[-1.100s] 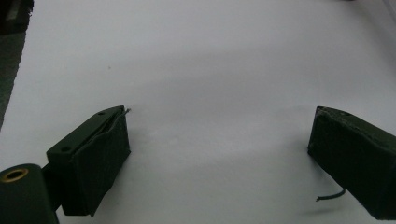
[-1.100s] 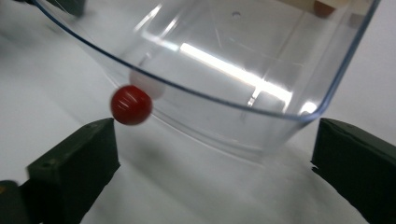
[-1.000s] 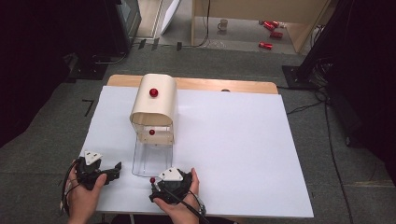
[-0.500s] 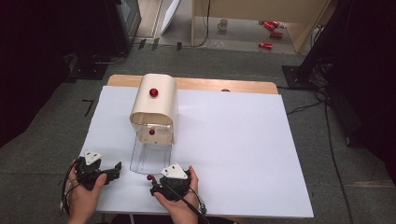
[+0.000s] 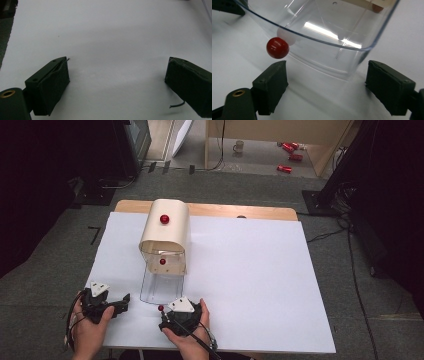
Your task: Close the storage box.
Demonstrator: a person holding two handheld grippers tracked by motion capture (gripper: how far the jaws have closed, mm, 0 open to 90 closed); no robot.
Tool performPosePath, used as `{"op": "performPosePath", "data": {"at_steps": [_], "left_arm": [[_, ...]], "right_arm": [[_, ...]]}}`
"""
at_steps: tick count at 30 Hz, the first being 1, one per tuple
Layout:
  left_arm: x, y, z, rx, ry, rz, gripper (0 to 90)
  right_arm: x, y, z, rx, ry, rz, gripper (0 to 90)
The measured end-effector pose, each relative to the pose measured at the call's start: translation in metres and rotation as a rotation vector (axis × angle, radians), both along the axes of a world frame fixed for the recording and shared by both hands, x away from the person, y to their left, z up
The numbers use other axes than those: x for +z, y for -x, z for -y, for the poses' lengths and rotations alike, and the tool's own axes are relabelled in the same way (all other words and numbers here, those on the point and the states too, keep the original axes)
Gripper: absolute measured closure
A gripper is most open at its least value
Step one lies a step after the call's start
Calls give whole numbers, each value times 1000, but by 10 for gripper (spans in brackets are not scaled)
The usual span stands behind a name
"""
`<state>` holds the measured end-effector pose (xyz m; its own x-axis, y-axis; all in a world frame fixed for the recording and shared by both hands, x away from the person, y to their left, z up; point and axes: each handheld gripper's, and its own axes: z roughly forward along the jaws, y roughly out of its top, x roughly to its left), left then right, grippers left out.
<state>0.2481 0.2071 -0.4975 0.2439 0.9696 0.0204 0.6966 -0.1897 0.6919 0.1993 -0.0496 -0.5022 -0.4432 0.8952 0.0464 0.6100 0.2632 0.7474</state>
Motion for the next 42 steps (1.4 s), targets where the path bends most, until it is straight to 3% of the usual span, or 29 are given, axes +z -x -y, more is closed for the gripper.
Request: {"op": "performPosePath", "data": {"at_steps": [11,19,22,27,29,37,42], "left_arm": [[0,0,0,0,0,0,52],[0,0,0,0,0,0,52],[0,0,0,-1,-1,-1,52],[0,0,0,0,0,0,52],[0,0,0,-1,0,0,52],[0,0,0,-1,-1,-1,52],[0,0,0,0,0,0,52]], "right_arm": [[2,-4,-3,-9,-31,2,171],[14,-11,3,-37,-71,26,162],[22,-18,7,-57,-60,51,163],[30,-37,20,-113,-95,73,162],[30,-40,20,-115,-95,72,162],[35,-76,28,-166,-73,85,163],[39,-88,31,-179,-69,91,141]]}}
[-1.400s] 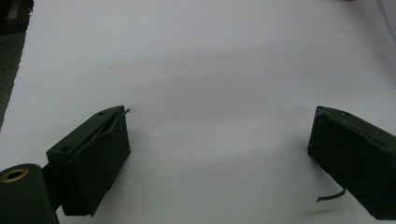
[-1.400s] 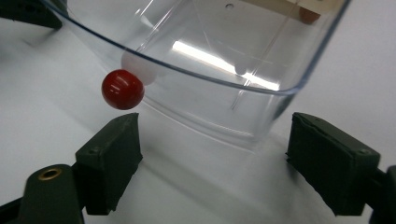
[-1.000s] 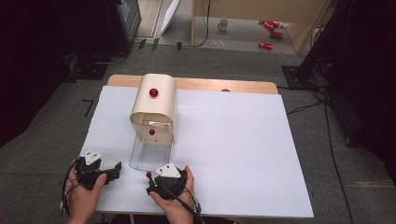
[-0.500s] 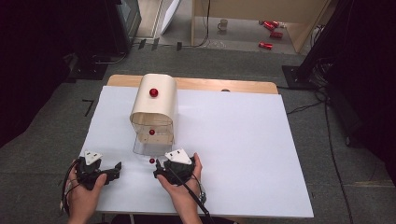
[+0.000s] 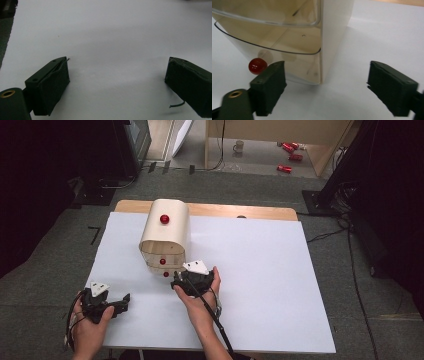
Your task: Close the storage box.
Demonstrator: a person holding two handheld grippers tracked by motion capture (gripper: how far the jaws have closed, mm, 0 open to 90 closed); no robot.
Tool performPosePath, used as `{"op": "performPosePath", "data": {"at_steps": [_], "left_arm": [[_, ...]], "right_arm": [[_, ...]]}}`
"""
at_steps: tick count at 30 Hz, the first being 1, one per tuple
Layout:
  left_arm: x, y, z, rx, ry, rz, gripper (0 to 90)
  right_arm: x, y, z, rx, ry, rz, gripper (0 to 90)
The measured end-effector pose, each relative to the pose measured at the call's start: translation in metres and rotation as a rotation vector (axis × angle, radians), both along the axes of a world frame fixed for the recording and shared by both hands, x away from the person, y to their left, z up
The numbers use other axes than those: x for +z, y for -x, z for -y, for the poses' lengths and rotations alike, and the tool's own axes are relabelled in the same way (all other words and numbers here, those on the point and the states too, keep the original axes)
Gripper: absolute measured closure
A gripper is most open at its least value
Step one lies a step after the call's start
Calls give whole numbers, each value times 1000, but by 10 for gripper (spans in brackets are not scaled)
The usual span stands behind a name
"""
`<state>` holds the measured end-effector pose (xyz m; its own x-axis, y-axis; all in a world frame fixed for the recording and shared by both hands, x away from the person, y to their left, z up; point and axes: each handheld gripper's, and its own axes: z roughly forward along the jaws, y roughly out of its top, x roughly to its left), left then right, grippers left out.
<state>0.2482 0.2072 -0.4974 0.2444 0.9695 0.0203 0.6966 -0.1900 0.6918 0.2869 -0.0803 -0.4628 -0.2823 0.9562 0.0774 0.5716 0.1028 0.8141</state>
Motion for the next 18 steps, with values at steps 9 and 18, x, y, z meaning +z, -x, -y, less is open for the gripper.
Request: {"op": "performPosePath", "data": {"at_steps": [9,18], "left_arm": [[0,0,0,2,2,2,52],[0,0,0,0,-1,0,52]], "right_arm": [[2,-2,5,52,33,-5,121],[18,10,72,72,31,-18,0]]}}
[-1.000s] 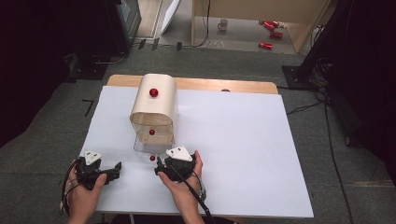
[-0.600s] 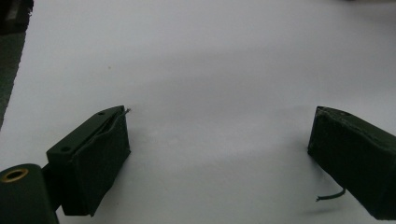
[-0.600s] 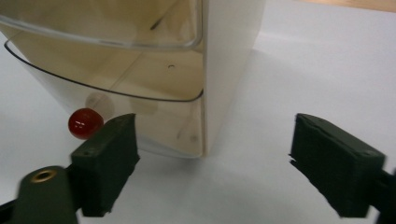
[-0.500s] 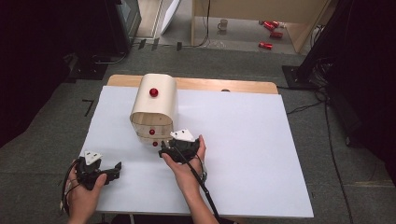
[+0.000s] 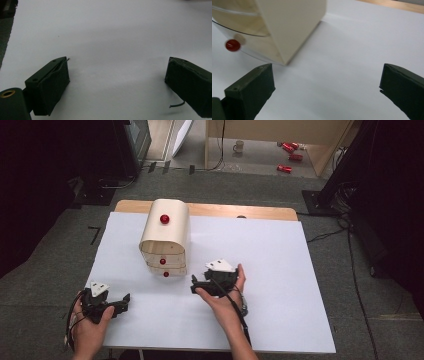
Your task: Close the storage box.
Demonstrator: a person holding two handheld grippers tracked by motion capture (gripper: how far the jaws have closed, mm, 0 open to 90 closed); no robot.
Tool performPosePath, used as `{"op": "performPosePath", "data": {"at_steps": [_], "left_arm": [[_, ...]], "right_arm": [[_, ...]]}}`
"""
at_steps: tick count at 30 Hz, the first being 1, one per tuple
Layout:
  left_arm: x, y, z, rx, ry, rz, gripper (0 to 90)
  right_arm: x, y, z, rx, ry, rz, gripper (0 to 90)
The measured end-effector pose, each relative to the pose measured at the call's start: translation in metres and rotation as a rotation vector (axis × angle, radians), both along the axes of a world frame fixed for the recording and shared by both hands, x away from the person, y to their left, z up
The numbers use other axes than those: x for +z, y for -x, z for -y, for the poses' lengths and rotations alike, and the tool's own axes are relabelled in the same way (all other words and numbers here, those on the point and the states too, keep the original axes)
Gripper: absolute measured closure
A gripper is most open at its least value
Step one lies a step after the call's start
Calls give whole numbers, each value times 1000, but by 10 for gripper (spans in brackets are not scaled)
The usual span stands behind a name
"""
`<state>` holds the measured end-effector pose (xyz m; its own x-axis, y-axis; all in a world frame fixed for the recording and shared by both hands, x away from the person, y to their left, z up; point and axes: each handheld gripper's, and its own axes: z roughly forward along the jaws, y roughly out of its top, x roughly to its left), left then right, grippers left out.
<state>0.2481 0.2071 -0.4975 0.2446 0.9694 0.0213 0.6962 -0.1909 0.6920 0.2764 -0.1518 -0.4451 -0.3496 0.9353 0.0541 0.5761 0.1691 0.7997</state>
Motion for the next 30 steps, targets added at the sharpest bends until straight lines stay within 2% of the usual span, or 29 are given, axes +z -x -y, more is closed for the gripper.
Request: {"op": "performPosePath", "data": {"at_steps": [4,5,6,7,8,9,10,12,15,16,17,19,20,21,23,26,27,28,29,30], "left_arm": [[0,0,0,0,0,0,52],[0,0,0,0,0,1,52],[0,0,0,0,0,1,52],[0,0,0,0,0,1,52],[0,0,0,0,-1,1,52],[0,0,0,0,-1,1,52],[0,0,0,0,-2,1,52],[0,0,0,0,-2,1,52],[0,0,0,0,-2,1,52],[0,0,0,0,-1,2,52],[0,0,0,0,-1,2,52],[0,0,0,0,-2,2,52],[0,0,0,0,-2,1,52],[0,0,0,-1,-2,1,52],[0,0,0,0,-1,2,52],[0,0,0,0,0,2,52],[0,0,0,1,0,2,52],[0,0,0,1,0,2,52],[0,0,0,0,0,2,52],[0,0,0,0,0,3,52]], "right_arm": [[3,7,38,-36,7,8,0],[3,11,56,-51,9,8,0],[3,11,56,-51,9,8,0],[3,15,75,-69,9,5,0],[2,17,84,-79,9,6,0],[2,17,84,-79,9,6,0],[1,22,101,-100,7,5,0],[1,24,108,-105,11,4,0],[-2,32,134,-144,13,-1,0],[-5,37,151,-169,12,-3,0],[-7,40,159,-179,10,-6,0],[-8,41,165,-186,9,-11,0],[-11,44,172,-196,5,-15,0],[-17,50,190,-214,7,-28,0],[-19,52,196,-221,10,-34,0],[-28,61,219,-241,3,-58,0],[-33,68,233,-253,-3,-78,0],[-33,68,233,-253,-3,-78,0],[-38,74,246,-270,3,-99,0],[-40,76,250,-276,7,-107,0]]}}
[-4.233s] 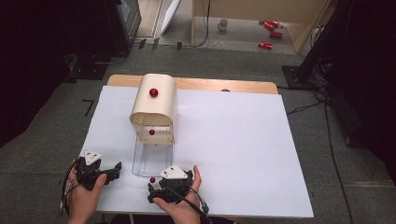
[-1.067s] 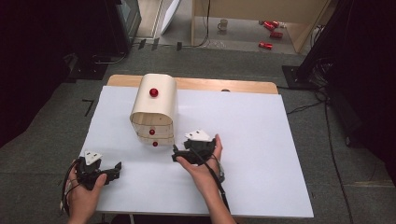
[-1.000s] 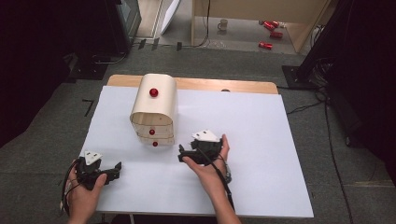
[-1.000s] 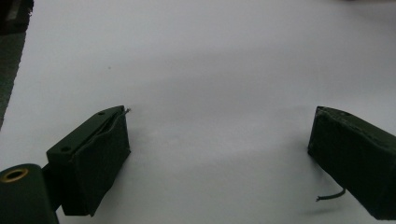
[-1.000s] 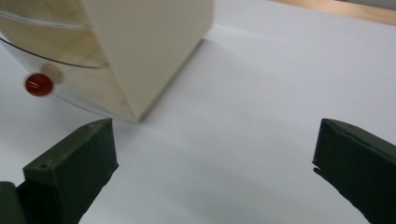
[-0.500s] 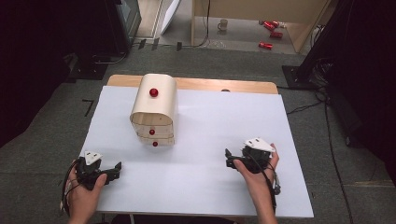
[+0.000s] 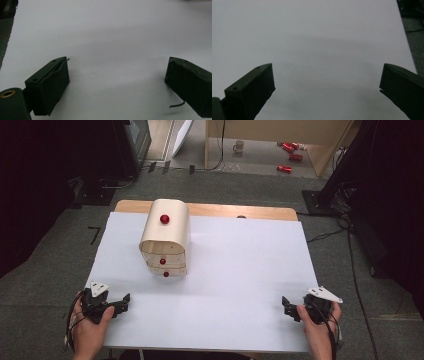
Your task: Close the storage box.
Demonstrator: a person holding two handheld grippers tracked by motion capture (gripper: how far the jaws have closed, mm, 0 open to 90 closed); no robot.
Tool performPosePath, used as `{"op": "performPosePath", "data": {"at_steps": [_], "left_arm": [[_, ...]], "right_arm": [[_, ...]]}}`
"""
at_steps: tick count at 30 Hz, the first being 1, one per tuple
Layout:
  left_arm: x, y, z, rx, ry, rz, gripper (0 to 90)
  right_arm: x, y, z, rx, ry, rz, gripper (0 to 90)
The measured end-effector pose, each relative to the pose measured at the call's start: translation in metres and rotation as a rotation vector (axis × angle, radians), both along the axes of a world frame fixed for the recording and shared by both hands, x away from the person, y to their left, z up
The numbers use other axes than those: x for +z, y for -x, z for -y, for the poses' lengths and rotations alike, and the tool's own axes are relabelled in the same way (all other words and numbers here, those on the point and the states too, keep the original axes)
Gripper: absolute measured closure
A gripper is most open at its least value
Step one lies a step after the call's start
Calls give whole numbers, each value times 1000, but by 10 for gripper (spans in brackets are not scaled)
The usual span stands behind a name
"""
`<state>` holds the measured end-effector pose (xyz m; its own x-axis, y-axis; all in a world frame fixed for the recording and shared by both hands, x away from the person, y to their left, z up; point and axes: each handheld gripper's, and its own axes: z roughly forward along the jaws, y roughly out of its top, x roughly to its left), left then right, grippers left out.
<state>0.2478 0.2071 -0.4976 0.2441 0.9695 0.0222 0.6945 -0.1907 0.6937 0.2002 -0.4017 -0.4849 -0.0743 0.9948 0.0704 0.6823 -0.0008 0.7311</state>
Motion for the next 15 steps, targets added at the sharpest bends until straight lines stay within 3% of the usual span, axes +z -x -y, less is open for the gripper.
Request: {"op": "performPosePath", "data": {"at_steps": [2,4,15], "left_arm": [[0,0,0,0,0,0,52],[0,0,0,0,0,0,52],[0,0,0,-2,1,-1,52]], "right_arm": [[-3,3,5,-4,3,-12,0],[-12,9,16,-6,14,-56,0],[-20,16,16,-1,50,-17,0]]}}
